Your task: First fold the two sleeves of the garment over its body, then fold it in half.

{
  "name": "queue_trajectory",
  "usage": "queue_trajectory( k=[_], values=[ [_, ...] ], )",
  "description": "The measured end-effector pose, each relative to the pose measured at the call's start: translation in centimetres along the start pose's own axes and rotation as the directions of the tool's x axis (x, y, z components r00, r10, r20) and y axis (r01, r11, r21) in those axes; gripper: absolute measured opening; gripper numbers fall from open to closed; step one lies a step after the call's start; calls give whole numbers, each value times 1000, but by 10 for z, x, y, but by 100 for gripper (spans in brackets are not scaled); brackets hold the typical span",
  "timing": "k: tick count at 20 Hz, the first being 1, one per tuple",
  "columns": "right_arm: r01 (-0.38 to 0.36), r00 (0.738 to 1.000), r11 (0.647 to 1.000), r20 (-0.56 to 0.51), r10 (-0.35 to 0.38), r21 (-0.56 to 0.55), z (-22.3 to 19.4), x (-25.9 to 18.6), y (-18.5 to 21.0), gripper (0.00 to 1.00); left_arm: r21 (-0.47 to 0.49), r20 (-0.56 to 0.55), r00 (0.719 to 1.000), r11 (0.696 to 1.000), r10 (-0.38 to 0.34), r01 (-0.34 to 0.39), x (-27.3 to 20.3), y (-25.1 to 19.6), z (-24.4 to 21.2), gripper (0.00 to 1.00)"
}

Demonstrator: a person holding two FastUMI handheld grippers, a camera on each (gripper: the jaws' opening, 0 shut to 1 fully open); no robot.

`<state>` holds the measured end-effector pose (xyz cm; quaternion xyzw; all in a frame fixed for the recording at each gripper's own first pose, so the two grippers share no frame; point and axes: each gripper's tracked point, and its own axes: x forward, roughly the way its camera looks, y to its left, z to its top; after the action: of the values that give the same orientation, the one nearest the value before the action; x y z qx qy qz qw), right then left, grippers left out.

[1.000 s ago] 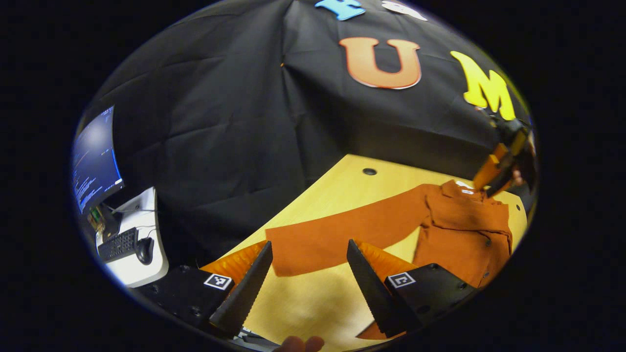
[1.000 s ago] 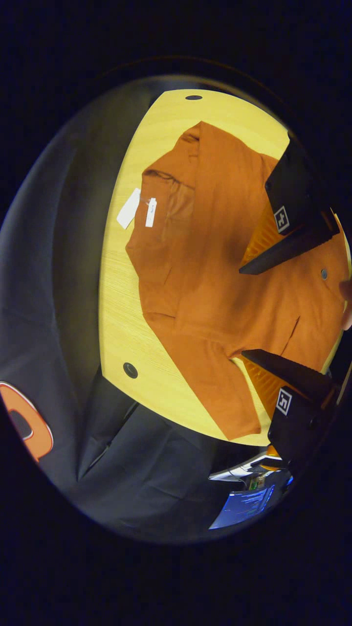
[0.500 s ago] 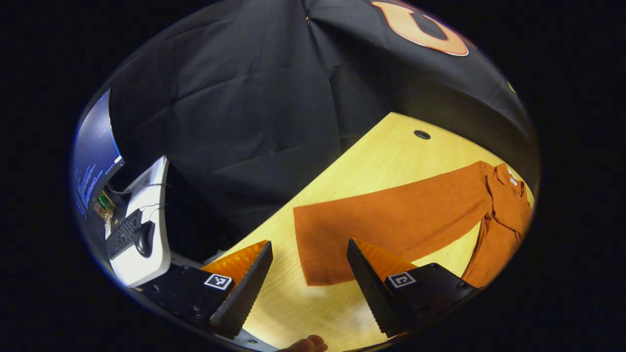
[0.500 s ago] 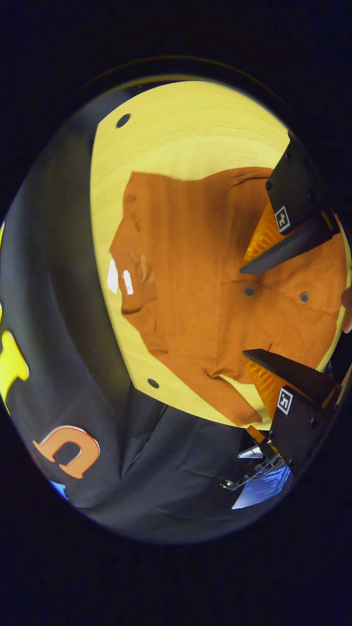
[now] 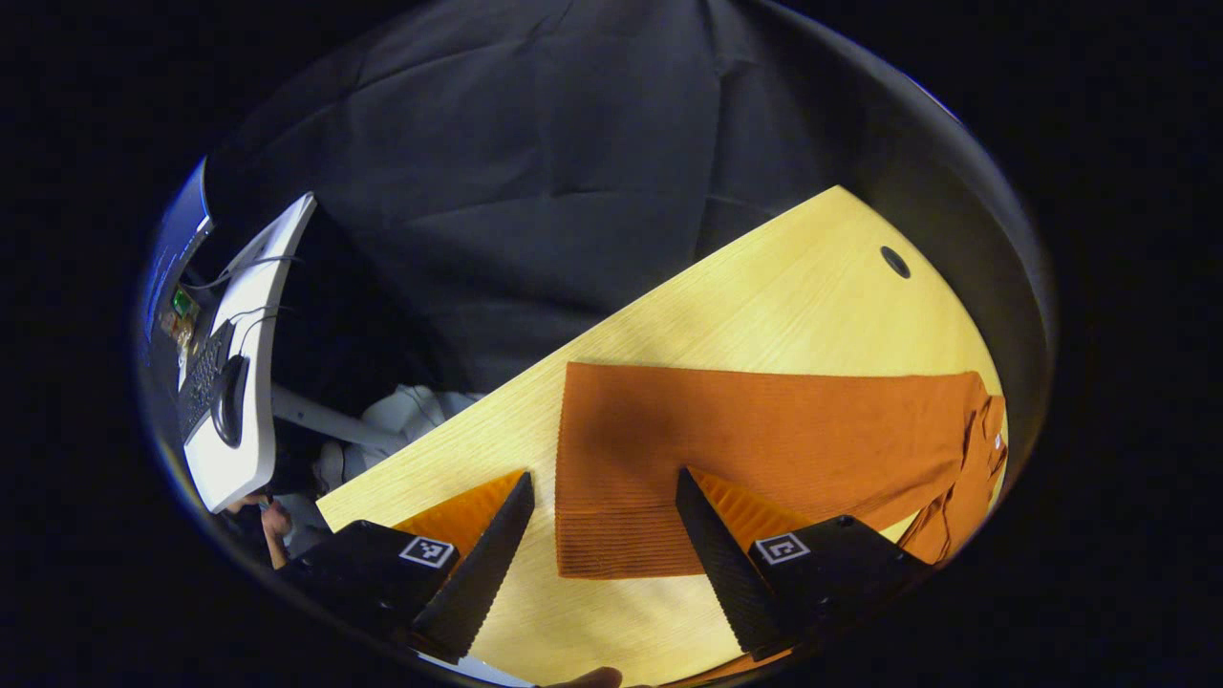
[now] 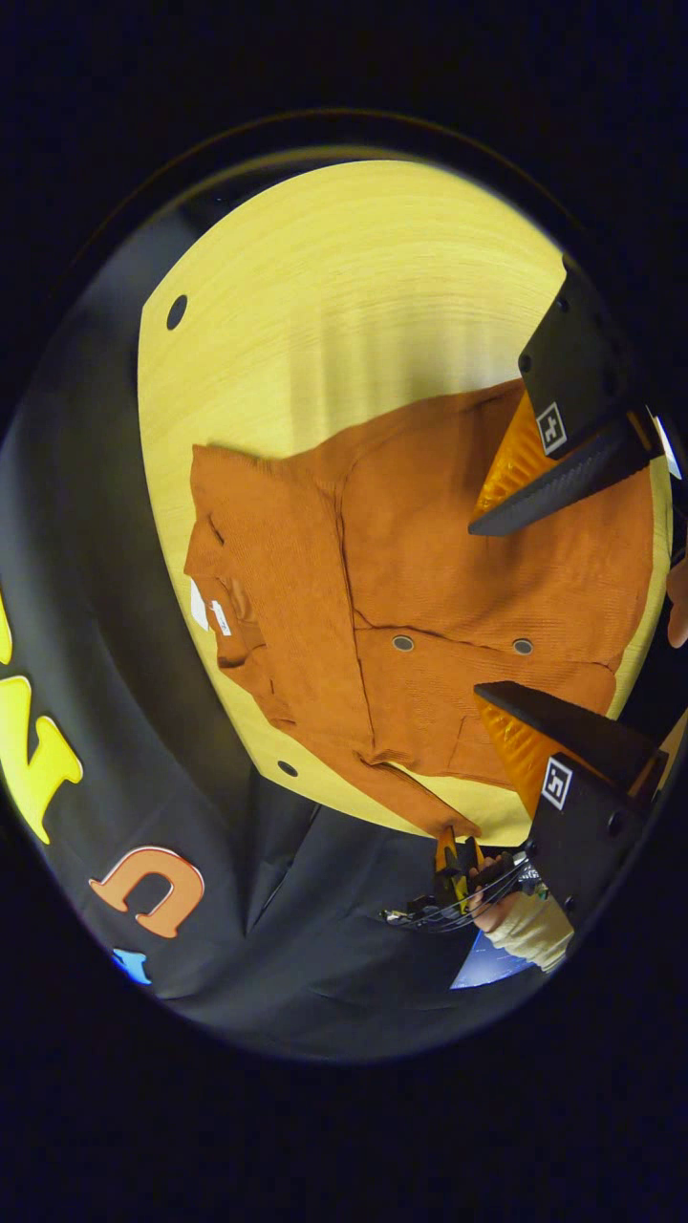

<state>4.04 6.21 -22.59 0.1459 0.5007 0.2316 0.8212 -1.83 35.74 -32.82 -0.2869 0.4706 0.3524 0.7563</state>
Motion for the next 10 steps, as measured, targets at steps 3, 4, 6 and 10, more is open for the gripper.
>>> queue_trajectory(
  k=[3,4,6,10],
  values=[
    [22,1000,1000,10,-22,4,-8,-15,-15,94,4,-114,994,1000,-3,3,4,-2,5,96],
    [28,999,1000,14,-28,4,-12,-20,-21,98,10,-169,986,1000,-6,8,5,-3,2,93],
    [40,999,999,24,-41,7,-18,-27,-31,98,9,-269,963,1000,-12,14,3,-4,-3,80],
    [77,996,997,33,-78,30,-32,-39,-63,98,-35,-363,931,999,-35,23,2,-9,-4,48]
  ],
)
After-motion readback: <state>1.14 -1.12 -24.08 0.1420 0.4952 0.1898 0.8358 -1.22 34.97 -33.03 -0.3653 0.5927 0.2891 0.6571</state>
